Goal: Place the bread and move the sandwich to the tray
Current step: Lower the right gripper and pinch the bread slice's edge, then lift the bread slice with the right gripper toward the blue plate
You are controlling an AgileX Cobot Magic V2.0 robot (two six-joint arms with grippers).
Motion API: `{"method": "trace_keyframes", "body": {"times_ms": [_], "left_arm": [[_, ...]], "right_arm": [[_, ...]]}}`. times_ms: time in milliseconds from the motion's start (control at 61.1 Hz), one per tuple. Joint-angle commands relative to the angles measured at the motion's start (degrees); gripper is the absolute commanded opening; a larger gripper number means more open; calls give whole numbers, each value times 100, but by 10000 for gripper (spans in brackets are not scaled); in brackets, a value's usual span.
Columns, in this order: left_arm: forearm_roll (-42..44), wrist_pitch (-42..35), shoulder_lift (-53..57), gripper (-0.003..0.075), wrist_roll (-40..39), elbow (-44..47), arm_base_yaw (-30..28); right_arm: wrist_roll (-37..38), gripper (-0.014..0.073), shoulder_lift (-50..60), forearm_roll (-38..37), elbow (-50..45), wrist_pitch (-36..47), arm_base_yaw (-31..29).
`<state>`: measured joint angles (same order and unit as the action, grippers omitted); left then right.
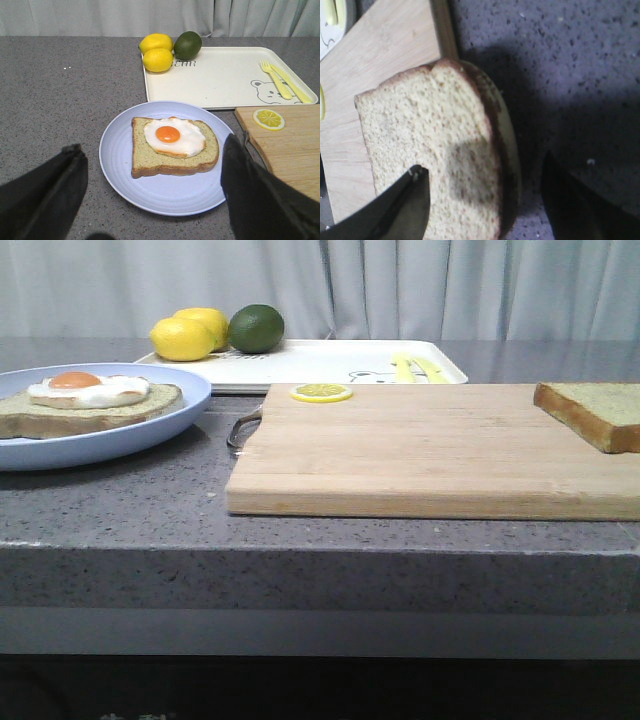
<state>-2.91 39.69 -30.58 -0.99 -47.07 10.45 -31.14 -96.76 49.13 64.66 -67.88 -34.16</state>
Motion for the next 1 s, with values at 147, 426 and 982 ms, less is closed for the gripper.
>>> {"method": "trace_keyframes", "body": {"times_ms": [147, 426, 982], "left_arm": [[-7, -402, -74, 544, 4, -159, 38], [-7, -402, -74, 544, 4, -159, 38], [118, -402, -74, 544, 4, -159, 38]], "right_arm": [[-128, 494, -226, 387, 400, -848, -46], [-190, 494, -366, 368, 412, -896, 83], [-185, 277, -259, 295, 412, -908, 307]]}}
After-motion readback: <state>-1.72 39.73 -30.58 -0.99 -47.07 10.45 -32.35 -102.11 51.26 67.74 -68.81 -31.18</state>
